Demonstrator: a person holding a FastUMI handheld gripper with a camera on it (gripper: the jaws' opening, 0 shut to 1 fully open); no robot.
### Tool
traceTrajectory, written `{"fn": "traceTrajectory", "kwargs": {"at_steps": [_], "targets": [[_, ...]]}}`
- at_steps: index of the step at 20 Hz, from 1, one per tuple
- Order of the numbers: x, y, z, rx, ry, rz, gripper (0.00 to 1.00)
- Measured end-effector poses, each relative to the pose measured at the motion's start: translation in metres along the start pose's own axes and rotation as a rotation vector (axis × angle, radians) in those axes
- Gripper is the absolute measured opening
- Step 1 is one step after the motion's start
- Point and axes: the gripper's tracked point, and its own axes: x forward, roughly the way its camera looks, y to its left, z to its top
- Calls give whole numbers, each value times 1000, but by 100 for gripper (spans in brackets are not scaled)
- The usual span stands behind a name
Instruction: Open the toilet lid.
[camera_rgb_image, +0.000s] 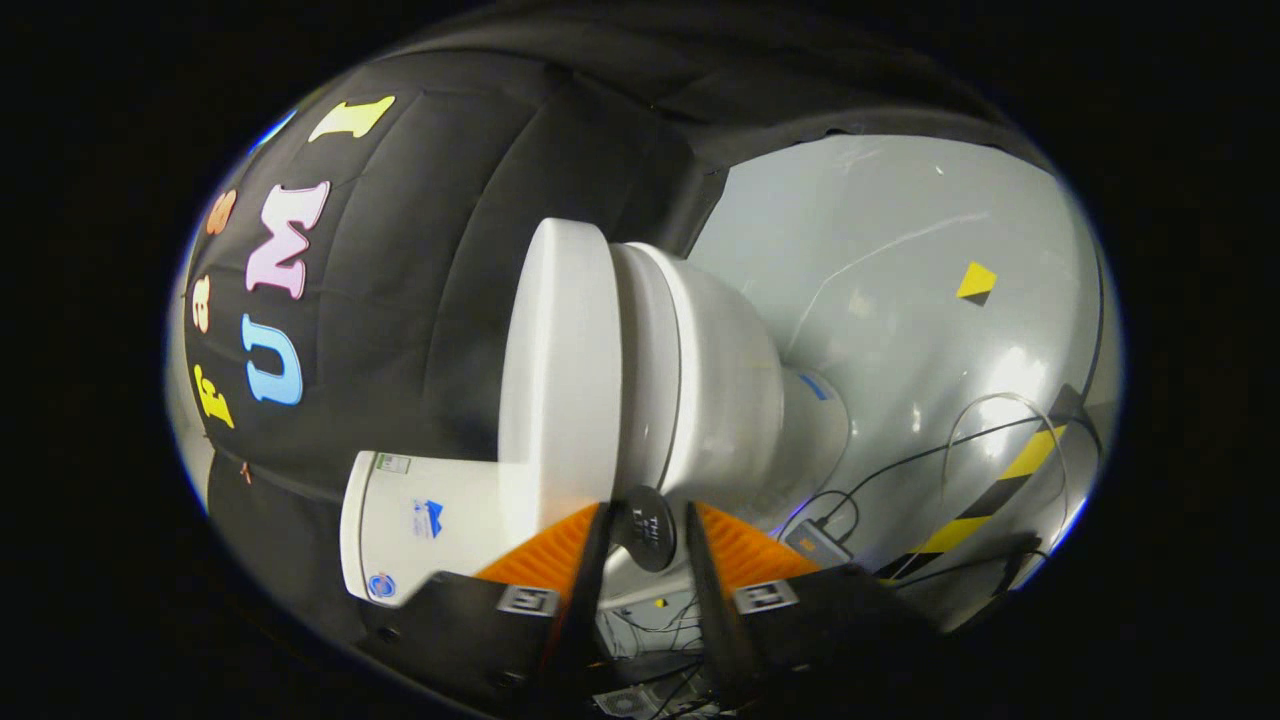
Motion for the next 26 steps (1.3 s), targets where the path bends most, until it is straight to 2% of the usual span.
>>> {"fn": "traceTrajectory", "kwargs": {"at_steps": [1,4,5,6,7,12,14,16,17,26], "targets": [[3,1,-1,15,-2,9,32],[2,2,0,48,8,43,31],[32,4,-1,97,-18,79,31],[5,4,7,114,-17,76,23],[5,3,6,120,-16,83,15],[2,2,9,123,-7,76,16],[0,5,7,75,-8,55,15],[-3,12,7,-30,-5,23,14],[-6,14,5,-76,-1,10,10],[-35,76,10,-379,-86,-58,11]]}}
